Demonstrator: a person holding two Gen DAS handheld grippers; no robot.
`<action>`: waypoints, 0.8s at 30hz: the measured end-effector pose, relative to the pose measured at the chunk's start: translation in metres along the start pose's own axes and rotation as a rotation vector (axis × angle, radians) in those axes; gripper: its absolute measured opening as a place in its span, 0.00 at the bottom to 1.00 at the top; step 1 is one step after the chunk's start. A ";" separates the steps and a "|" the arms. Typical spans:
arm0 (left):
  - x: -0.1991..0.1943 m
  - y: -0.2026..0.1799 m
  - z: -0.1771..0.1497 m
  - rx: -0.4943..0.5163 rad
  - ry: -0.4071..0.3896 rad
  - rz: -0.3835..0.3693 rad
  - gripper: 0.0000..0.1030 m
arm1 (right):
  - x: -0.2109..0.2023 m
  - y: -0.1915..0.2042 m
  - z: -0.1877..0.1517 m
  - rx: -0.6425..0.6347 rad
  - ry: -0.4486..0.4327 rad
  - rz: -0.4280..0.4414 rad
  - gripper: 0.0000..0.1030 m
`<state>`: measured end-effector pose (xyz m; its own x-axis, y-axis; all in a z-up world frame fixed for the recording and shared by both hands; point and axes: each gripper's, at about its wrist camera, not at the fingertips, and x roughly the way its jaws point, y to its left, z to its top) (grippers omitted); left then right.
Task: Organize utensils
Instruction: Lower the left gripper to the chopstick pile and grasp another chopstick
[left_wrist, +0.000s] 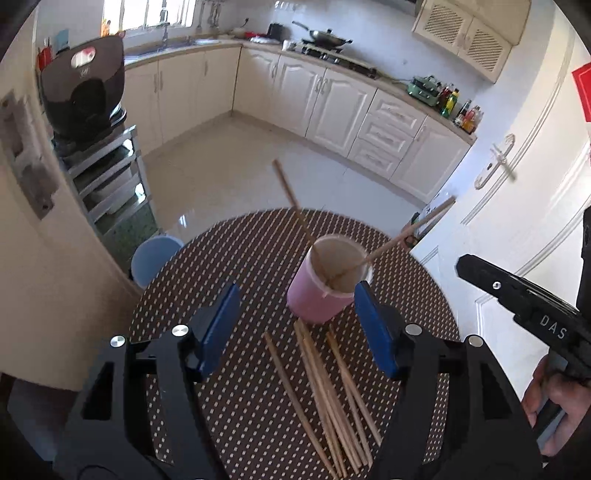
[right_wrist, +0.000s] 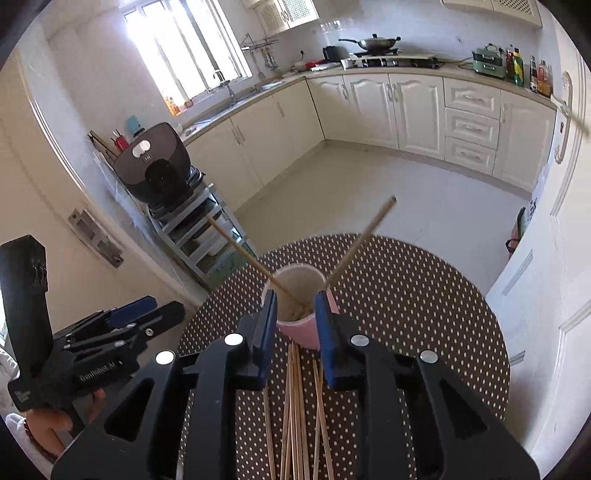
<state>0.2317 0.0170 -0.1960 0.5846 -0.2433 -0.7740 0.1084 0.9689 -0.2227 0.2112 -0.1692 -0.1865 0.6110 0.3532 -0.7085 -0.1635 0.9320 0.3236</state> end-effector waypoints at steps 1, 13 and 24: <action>0.004 0.004 -0.005 -0.008 0.025 0.004 0.62 | 0.002 -0.001 -0.004 0.000 0.012 -0.003 0.20; 0.058 0.032 -0.059 -0.110 0.245 0.023 0.62 | 0.071 -0.015 -0.065 0.006 0.293 -0.001 0.20; 0.095 0.032 -0.091 -0.180 0.352 0.030 0.62 | 0.144 -0.023 -0.101 -0.017 0.538 0.023 0.20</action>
<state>0.2176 0.0202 -0.3307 0.2705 -0.2466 -0.9306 -0.0655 0.9597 -0.2734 0.2244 -0.1318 -0.3595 0.1252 0.3613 -0.9240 -0.1877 0.9231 0.3356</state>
